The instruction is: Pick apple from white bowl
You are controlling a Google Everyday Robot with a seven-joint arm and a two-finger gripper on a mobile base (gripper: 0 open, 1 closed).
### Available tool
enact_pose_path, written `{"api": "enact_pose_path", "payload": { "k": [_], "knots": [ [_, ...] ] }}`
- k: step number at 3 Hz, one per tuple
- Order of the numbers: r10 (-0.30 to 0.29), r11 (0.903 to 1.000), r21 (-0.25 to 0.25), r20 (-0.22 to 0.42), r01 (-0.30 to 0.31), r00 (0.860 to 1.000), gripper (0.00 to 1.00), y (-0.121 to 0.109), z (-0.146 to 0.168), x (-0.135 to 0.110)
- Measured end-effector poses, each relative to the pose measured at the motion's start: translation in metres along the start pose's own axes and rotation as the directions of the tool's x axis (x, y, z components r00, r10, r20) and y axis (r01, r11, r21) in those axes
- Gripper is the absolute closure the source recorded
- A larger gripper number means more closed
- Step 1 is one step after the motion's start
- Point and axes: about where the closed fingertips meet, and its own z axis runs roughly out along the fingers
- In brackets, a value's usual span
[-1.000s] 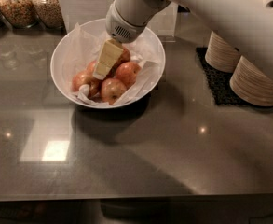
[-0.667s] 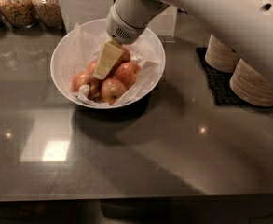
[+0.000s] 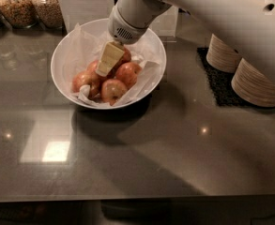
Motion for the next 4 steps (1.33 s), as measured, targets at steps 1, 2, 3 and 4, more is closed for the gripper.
{"api": "enact_pose_path", "payload": {
  "k": [1, 2, 3, 4],
  "knots": [
    [0.000, 1.0000, 0.000, 0.000, 0.000, 1.000, 0.42, 0.0000, 0.0000, 0.0000],
    [0.000, 1.0000, 0.000, 0.000, 0.000, 1.000, 0.38, 0.0000, 0.0000, 0.0000],
    [0.000, 1.0000, 0.000, 0.000, 0.000, 1.000, 0.15, 0.0001, 0.0000, 0.0000],
    [0.000, 1.0000, 0.000, 0.000, 0.000, 1.000, 0.00, 0.0001, 0.0001, 0.0000]
  ]
}}
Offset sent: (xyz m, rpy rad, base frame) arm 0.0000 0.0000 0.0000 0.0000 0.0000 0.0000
